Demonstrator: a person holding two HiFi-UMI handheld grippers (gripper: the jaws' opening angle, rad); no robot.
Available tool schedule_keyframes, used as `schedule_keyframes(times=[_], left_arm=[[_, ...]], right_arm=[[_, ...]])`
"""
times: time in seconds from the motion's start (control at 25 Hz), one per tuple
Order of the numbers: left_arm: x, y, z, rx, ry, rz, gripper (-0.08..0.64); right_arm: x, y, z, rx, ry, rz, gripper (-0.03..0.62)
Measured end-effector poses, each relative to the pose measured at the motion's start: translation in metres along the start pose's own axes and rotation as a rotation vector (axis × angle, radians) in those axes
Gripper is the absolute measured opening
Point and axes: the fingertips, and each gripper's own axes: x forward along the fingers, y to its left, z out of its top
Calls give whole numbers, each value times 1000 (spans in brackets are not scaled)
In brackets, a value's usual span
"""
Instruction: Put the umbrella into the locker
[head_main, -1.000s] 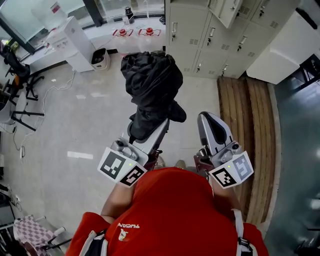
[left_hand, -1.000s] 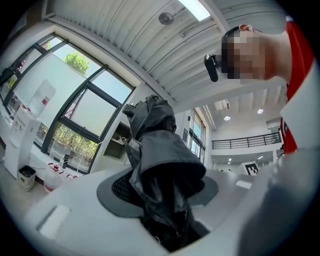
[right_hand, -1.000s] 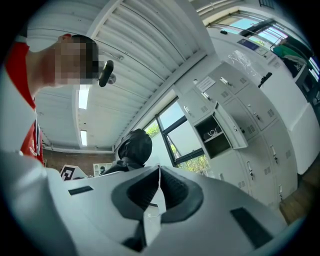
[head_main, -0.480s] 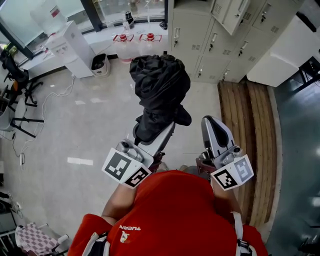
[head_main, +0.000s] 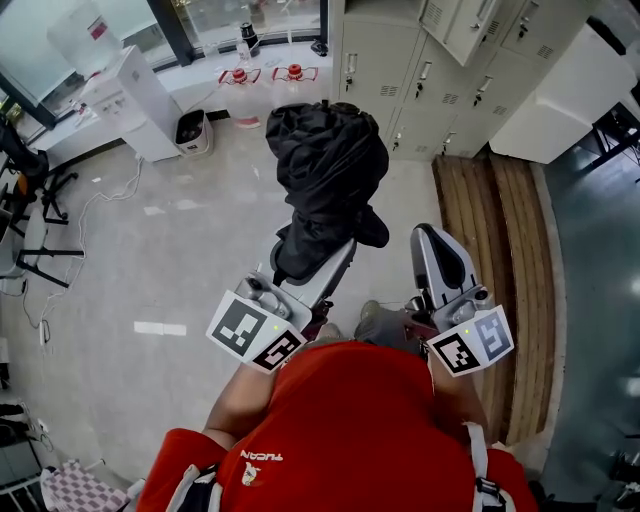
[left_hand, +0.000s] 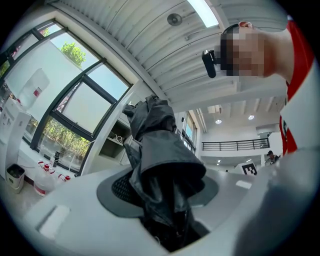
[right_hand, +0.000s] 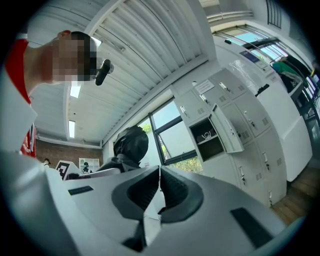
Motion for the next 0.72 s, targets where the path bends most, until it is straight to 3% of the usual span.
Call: schedule_keyframes(times=[0.4, 0.72], left_arm=[[27, 28, -3, 14, 11, 18, 207], [92, 71, -4, 22, 20, 40, 207]], right_arm=[[34, -33, -3, -27, -6, 6, 3], [88, -85, -4, -99, 15, 30, 3]])
